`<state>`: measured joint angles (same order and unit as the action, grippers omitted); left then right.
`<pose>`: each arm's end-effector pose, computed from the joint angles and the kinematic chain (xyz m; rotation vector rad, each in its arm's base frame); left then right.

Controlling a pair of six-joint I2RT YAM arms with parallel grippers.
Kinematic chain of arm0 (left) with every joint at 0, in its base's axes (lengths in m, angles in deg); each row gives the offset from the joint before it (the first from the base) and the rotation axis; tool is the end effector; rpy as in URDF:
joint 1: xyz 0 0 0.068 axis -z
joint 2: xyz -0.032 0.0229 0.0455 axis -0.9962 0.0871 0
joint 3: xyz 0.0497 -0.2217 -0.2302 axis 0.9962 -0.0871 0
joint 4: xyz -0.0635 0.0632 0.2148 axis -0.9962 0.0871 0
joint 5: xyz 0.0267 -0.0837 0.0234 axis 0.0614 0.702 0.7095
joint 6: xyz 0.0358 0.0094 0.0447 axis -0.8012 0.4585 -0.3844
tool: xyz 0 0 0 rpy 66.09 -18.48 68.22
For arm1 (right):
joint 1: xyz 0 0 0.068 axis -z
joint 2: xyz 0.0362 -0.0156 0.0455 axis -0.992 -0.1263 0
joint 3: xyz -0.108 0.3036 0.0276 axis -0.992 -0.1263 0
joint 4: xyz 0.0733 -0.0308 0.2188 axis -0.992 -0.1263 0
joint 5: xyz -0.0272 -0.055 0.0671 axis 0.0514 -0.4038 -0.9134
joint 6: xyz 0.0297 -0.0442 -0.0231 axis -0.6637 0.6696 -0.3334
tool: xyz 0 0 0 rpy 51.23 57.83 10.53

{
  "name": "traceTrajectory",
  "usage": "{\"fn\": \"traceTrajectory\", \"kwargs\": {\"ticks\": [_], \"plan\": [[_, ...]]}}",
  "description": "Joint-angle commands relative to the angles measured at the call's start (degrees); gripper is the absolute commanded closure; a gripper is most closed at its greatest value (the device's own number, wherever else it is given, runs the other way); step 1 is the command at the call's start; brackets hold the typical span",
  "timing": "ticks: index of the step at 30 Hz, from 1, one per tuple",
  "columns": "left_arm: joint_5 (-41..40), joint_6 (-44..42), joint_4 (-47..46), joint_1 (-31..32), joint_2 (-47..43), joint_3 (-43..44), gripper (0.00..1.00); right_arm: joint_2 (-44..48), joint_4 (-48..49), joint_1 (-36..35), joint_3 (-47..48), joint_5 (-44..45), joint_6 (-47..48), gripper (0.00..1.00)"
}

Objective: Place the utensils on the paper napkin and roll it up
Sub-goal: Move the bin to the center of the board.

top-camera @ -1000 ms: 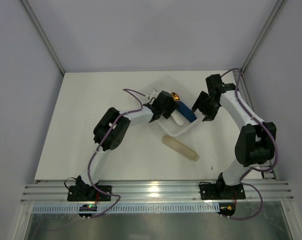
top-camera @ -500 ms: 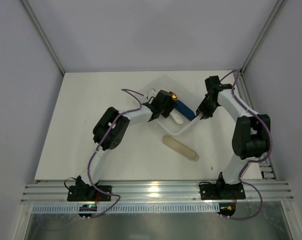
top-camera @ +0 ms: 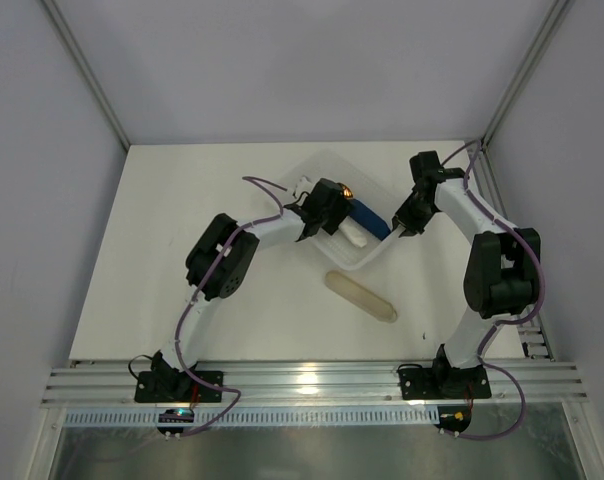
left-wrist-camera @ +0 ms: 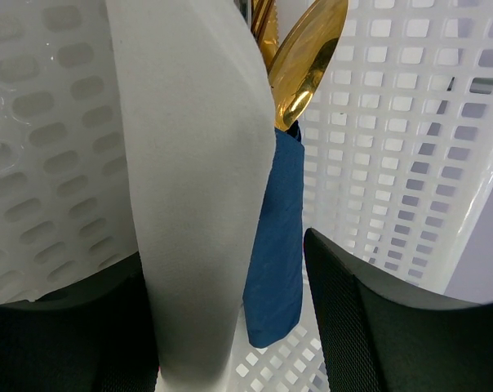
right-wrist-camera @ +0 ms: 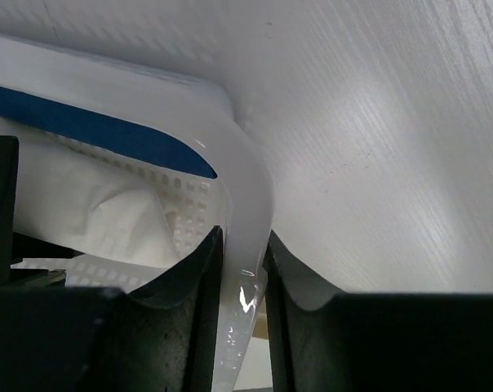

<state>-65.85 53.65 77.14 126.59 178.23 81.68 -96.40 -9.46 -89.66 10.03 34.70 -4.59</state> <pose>0.3978 -0.3446 0.1971 -0.9606 2.2353 -0.9552 0.3370 0.0412 0.2876 0.9304 2.6952 0.2069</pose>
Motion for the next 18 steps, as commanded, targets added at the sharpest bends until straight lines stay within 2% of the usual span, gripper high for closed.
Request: {"fn": "traceTrajectory", "kwargs": {"ticks": [1,10,18], "plan": [[3.19,-0.12,7.91,0.87,3.17,-0.08,0.36,1.56,2.98,-1.17,0.74,0.05,-1.79,0.96],[4.16,-1.08,8.25,0.87,1.76,-2.28,0.34,2.0,4.04,-1.26,-0.23,0.05,-2.14,0.96],[2.67,-4.07,19.4,0.69,1.76,3.78,0.35,2.0,3.77,-1.43,-0.49,3.92,-1.44,0.97]]}}
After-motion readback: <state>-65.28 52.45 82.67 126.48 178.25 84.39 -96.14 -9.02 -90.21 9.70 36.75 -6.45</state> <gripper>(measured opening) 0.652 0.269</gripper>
